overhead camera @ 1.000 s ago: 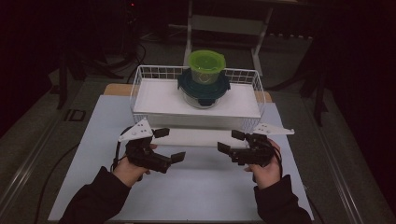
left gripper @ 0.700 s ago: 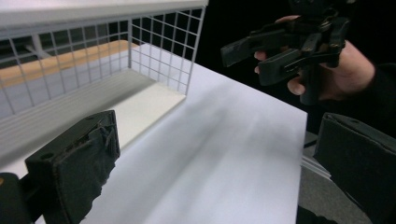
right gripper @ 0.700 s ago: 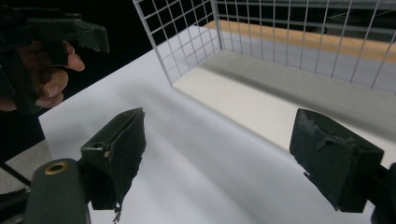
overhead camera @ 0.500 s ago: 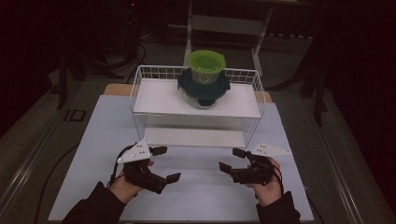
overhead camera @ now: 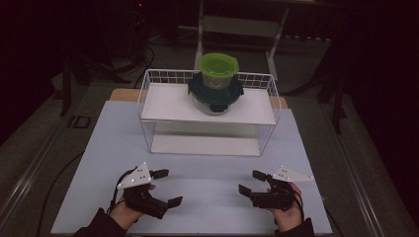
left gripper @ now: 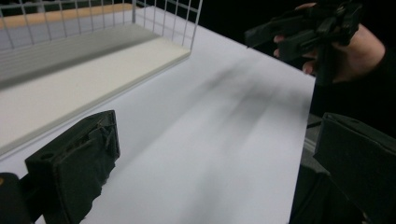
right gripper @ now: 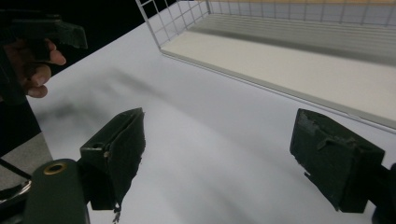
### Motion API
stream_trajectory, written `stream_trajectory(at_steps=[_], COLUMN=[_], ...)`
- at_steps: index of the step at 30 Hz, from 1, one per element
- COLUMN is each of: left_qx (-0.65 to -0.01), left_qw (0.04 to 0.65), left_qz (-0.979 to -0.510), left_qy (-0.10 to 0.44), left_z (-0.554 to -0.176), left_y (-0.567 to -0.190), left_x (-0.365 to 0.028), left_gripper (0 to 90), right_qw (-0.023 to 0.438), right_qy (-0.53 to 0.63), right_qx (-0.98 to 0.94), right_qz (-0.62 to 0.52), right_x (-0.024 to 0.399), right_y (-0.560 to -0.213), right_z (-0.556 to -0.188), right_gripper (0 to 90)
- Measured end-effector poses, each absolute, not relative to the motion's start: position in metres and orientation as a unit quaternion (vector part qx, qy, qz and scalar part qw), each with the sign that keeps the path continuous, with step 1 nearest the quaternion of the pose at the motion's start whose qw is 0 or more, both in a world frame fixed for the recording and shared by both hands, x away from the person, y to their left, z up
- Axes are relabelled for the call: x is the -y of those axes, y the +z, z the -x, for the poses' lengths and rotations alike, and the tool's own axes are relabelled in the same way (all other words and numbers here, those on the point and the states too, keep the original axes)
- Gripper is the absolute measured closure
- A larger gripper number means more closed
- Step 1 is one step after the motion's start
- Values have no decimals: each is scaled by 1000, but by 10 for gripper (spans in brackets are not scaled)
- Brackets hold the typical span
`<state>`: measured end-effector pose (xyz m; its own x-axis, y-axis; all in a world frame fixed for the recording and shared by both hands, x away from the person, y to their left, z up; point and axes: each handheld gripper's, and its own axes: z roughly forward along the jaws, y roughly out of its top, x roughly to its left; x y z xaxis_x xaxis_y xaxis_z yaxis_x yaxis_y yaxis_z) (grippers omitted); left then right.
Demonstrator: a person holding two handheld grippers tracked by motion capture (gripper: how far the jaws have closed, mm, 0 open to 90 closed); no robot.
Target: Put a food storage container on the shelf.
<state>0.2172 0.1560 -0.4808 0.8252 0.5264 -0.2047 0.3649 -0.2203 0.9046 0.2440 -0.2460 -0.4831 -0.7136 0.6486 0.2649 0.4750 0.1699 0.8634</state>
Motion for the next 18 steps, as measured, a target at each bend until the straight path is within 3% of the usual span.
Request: stream_trajectory(at_steps=[18], left_qx=[-295], left_qw=[542], left_qz=[-782], left_qy=[83], left_z=[-199], left_y=[-502], left_x=[-181], left_gripper=[0], right_qw=[99], right_qy=[523], right_qx=[-750], right_qz=[-393], right_x=[273], right_y=[-497], right_z=[-226], right_gripper=[176])
